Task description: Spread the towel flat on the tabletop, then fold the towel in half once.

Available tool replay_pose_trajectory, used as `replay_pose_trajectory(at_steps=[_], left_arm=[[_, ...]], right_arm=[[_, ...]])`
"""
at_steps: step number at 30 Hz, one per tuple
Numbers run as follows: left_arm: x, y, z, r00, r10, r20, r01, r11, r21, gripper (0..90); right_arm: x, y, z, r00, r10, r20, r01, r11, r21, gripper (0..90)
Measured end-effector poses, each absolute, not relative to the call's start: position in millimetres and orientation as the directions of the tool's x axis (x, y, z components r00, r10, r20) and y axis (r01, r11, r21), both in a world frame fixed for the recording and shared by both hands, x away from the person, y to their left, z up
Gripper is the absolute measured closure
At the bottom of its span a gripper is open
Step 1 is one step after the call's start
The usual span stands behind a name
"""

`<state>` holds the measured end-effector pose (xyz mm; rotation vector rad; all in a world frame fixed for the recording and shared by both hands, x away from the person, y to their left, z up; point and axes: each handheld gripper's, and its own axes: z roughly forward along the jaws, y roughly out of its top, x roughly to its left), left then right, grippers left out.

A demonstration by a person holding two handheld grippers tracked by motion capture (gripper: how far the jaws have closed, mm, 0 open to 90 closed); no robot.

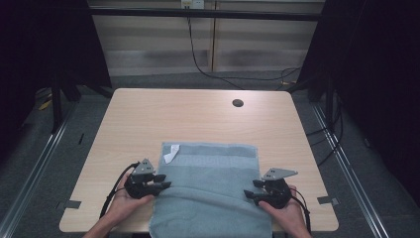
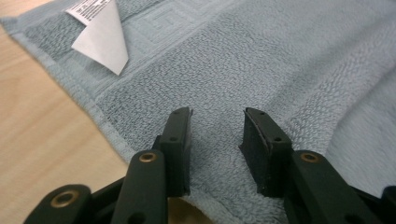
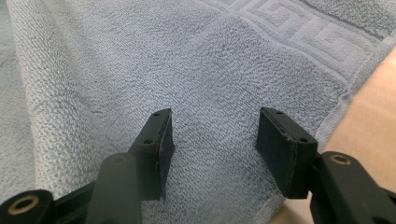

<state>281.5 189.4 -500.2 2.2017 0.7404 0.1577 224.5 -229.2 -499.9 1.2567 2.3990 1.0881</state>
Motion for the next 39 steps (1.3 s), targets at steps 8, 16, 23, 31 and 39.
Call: replay_pose_trajectory(at_steps=[8, 16, 23, 31, 39], left_arm=[[263.2, 193.6, -497.4, 0.830, 0.540, -0.141, 0.466, -0.531, 0.708, 60.7], [298.4, 196.4, -486.0, 0.797, 0.580, -0.170, 0.488, -0.452, 0.747, 51.9], [346.4, 197.2, -485.1, 0.738, 0.645, -0.196, 0.539, -0.391, 0.746, 47.0], [385.6, 194.2, -500.1, 0.671, 0.719, -0.179, 0.575, -0.354, 0.737, 42.0], [380.0, 184.2, -505.6, 0.700, 0.701, -0.133, 0.551, -0.413, 0.725, 31.9]], right_arm=[[213.9, -223.2, -498.2, -0.616, 0.778, 0.120, 0.616, 0.382, 0.689, 41.7], [244.4, -233.4, -487.8, -0.617, 0.771, 0.161, 0.604, 0.333, 0.724, 37.1], [298.8, -238.0, -485.0, -0.576, 0.805, 0.146, 0.613, 0.306, 0.729, 34.6], [344.8, -234.0, -496.9, -0.541, 0.831, 0.129, 0.628, 0.298, 0.719, 28.6], [344.2, -224.4, -508.1, -0.542, 0.840, 0.038, 0.606, 0.359, 0.710, 28.4]])
